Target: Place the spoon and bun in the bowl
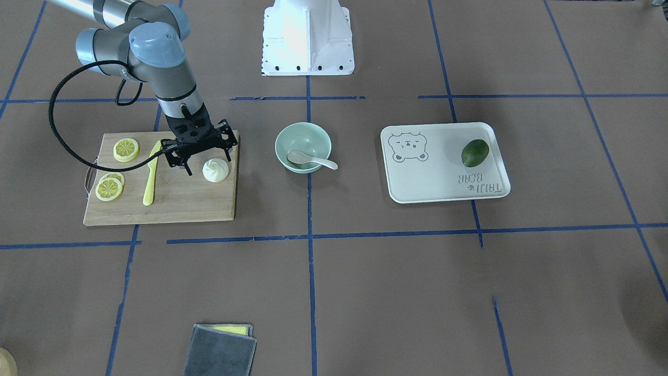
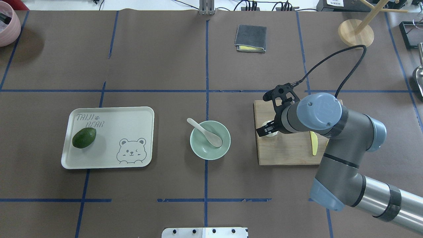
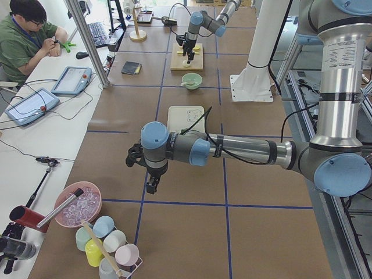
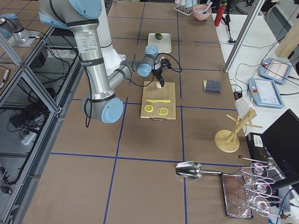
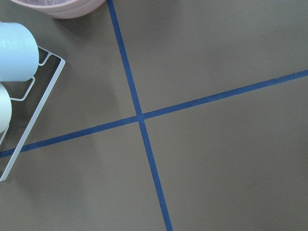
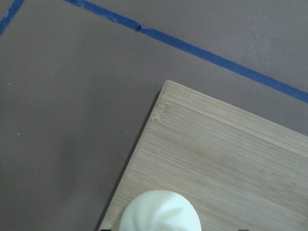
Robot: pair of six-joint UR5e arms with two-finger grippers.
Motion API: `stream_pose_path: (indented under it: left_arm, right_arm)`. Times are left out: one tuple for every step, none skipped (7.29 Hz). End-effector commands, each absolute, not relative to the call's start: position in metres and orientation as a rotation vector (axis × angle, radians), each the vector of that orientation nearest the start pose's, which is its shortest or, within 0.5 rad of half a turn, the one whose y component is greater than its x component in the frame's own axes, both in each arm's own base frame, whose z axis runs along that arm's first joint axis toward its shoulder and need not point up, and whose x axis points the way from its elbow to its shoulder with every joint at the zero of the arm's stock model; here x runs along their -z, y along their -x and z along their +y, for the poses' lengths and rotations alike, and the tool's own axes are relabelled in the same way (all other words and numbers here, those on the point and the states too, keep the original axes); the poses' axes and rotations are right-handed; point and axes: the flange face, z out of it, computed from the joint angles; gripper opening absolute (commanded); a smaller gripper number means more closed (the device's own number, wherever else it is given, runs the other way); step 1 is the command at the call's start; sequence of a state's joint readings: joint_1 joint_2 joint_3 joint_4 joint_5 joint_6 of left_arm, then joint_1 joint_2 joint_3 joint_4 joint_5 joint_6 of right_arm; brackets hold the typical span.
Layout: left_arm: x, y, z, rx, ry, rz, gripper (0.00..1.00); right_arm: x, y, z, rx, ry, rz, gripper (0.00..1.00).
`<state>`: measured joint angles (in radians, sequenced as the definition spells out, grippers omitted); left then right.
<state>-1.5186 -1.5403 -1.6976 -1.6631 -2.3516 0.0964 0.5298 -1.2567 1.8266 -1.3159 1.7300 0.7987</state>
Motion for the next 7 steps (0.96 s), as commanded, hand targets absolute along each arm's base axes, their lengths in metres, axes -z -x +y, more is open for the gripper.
stream_pose_path:
  left_arm:
    - [-0.599, 0.038, -0.491, -0.215, -0.198, 0.776, 1.00]
    - [-0.599, 0.038, -0.491, -0.216, -0.199, 0.775, 1.00]
    - [-0.599, 0.038, -0.491, -0.217, -0.200, 0.775, 1.00]
    - [-0.599, 0.038, -0.491, -0.216, -0.200, 0.776, 1.00]
    - [-0.597, 0.038, -0.491, -0.217, -0.202, 0.775, 1.00]
    - [-0.598, 0.038, -0.491, -0.216, -0.201, 0.775, 1.00]
    - [-0.598, 0.037, -0.492, -0.218, -0.200, 0.777, 1.00]
  right_arm:
    - [-0.355, 0.465, -0.402, 0.303, -0.359, -0.739, 0.00]
    - [-0.353, 0.465, -0.401, 0.304, -0.360, -0.744, 0.00]
    - [-0.347, 0.464, -0.400, 0.305, -0.367, -0.754, 0.00]
    - [-0.325, 0.471, -0.403, 0.239, -0.362, -0.796, 0.00]
    - [-0.283, 0.496, -0.398, 0.150, -0.338, -0.868, 0.00]
    - [-0.239, 0.513, -0.402, 0.116, -0.346, -0.928, 0.00]
    - [-0.191, 0.531, -0.394, 0.077, -0.333, -1.002, 0.00]
